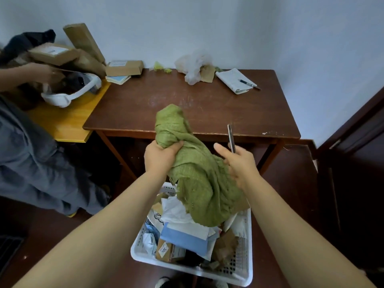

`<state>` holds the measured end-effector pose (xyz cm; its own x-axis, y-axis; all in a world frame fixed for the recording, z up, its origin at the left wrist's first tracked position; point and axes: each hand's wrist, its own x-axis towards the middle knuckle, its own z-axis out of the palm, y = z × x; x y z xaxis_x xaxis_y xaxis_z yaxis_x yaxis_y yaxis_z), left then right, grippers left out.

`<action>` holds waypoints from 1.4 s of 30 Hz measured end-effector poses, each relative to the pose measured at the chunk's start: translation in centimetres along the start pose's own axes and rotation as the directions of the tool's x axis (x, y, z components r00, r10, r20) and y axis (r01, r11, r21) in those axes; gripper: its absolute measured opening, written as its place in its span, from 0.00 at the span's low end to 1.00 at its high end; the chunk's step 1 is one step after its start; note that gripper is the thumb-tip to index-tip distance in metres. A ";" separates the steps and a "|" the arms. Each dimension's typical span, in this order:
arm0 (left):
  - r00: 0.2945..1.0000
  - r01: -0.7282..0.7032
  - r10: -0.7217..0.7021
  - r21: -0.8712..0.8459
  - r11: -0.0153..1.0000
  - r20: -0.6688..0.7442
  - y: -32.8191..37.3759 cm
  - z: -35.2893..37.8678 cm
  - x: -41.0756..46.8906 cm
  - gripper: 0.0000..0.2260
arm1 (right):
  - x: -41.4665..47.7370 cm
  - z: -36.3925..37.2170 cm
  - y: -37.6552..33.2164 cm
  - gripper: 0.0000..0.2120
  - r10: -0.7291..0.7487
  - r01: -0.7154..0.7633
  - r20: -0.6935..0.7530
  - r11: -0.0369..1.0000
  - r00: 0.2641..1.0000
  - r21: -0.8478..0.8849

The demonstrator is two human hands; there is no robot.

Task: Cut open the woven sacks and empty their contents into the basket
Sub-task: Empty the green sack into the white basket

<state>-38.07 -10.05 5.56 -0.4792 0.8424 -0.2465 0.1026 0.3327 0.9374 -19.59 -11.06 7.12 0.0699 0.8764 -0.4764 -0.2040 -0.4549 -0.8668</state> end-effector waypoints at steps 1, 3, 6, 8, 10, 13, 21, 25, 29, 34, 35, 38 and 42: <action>0.999 0.038 -0.036 -0.087 0.995 0.021 0.0 0.2 -0.3 0.20 | -0.2 -0.3 0.9 0.15 0.038 -0.039 0.024 0.999 0.999 0.036; 0.982 0.158 -0.133 -0.200 0.967 0.131 -0.4 0.9 -1.2 0.15 | -0.5 -0.2 2.5 0.21 0.128 -0.135 0.067 0.984 0.989 0.113; 0.856 0.426 -0.307 -0.230 0.875 0.417 -1.7 1.9 -2.7 0.21 | -0.3 -0.3 3.8 0.19 0.129 -0.137 0.050 0.968 0.990 0.209; 0.708 0.547 -0.356 -0.155 0.823 0.610 -2.7 2.2 -3.5 0.27 | -0.6 -0.7 4.7 0.19 0.140 -0.142 0.025 0.960 0.990 0.243; 0.566 0.603 -0.428 0.000 0.798 0.705 -3.4 2.4 -4.2 0.26 | -0.9 -1.2 5.9 0.16 0.160 -0.152 -0.010 0.953 0.987 0.264; 0.526 0.514 -0.480 0.186 0.837 0.702 -3.8 2.9 -5.1 0.26 | -2.5 -2.1 8.0 0.17 0.171 -0.110 -0.183 0.946 0.968 0.305; 0.312 -0.126 -0.310 0.363 0.923 0.898 -7.0 0.6 -7.5 0.29 | -9.2 -1.6 14.5 0.16 0.213 0.004 -0.443 0.898 0.871 0.440; 0.377 -0.435 -0.165 0.332 0.837 0.911 -11.4 1.1 -10.7 0.28 | -14.0 -1.8 16.9 0.12 0.315 -0.068 -0.400 0.850 0.861 0.523; 0.452 -0.239 -0.221 0.355 0.904 0.864 -13.3 2.0 -14.6 0.22 | -19.8 -4.7 19.0 0.09 0.315 0.053 -0.618 0.863 0.721 0.502; 0.274 -0.196 -0.388 0.446 0.874 0.880 -14.0 3.5 -22.4 0.22 | -28.9 -8.5 24.0 0.20 0.259 0.111 -0.850 0.933 0.459 0.344; 0.230 -0.228 -0.414 0.462 0.857 0.881 -14.4 3.6 -24.5 0.22 | -30.6 -9.1 25.4 0.22 0.291 0.127 -0.837 0.913 0.463 0.387; 0.144 -0.281 -0.476 0.497 0.821 0.868 -15.7 3.5 -32.2 0.26 | -35.6 -11.5 29.1 0.34 0.364 0.200 -0.826 0.854 0.430 0.480; 0.087 -0.291 -0.547 0.546 0.786 0.833 -18.5 2.8 -43.6 0.21 | -44.9 -16.1 34.3 0.26 0.449 0.293 -0.844 0.798 0.294 0.526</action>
<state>-16.64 -51.73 -1.77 0.6284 0.2444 -0.7385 0.6958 0.2480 0.6741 -13.99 -68.58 -3.53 0.7531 -0.0800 -0.6531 -0.6564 -0.0233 -0.7541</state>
